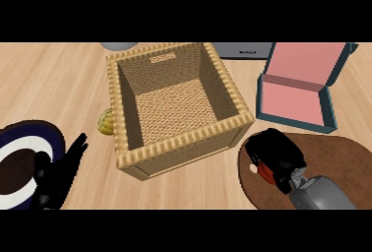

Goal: Pick the bell pepper from the cutting board and place it in the basket

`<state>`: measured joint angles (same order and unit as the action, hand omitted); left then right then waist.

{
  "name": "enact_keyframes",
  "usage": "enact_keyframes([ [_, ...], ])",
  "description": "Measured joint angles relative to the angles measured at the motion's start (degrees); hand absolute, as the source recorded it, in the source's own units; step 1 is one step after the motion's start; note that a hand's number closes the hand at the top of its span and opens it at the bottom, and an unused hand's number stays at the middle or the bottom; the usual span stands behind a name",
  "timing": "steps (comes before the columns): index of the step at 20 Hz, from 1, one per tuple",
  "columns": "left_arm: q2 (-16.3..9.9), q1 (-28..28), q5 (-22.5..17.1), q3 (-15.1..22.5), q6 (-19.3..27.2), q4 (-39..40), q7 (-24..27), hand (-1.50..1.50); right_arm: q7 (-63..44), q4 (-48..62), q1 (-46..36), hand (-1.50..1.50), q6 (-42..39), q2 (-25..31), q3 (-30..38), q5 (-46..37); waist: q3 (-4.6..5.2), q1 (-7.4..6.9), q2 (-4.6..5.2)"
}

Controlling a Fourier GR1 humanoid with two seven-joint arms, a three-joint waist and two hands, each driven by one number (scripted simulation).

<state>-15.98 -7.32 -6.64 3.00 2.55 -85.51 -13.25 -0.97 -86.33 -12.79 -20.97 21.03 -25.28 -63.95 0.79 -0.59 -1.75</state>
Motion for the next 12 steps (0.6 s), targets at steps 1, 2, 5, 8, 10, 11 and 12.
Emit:
enact_keyframes([
  [1,-0.08,0.01,0.02,0.02,-0.11,-0.01,-0.05,0.00,-2.13,-1.27,-0.09,1.50,-0.32,-2.79,-2.08,-1.19,0.04,-0.19,-0.04],
  [2,0.01,0.03,0.04,0.04,-0.06,0.03,-0.19,0.00,-4.45,-2.52,0.03,1.50,-0.31,-5.76,-4.16,-2.41,0.00,-0.16,-0.08],
  [5,0.01,-0.03,0.09,-0.06,0.04,0.05,-0.50,0.00,-11.72,-6.00,1.79,1.50,1.46,-13.34,-10.34,-3.16,-0.54,-0.17,0.09],
  [8,0.31,-0.05,-0.03,-0.12,0.19,-0.05,-0.62,0.00,-17.00,-10.44,5.49,1.50,7.34,-17.29,-14.23,2.06,-1.17,0.04,0.62],
  [10,0.33,-0.13,-0.10,-0.19,0.17,-0.16,-0.73,0.00,-19.98,-14.26,7.13,1.50,12.59,-18.72,-16.69,5.87,-1.40,0.04,0.73],
  [11,0.46,-0.07,-0.10,-0.16,0.23,-0.11,-0.87,0.00,-21.60,-16.31,7.60,1.50,15.40,-19.21,-18.15,7.31,-1.43,0.16,0.74],
  [12,0.29,-0.14,-0.07,-0.18,0.12,-0.18,-0.94,0.00,-23.58,-18.16,7.76,1.50,18.14,-19.60,-19.81,8.21,-1.43,0.08,0.70],
])
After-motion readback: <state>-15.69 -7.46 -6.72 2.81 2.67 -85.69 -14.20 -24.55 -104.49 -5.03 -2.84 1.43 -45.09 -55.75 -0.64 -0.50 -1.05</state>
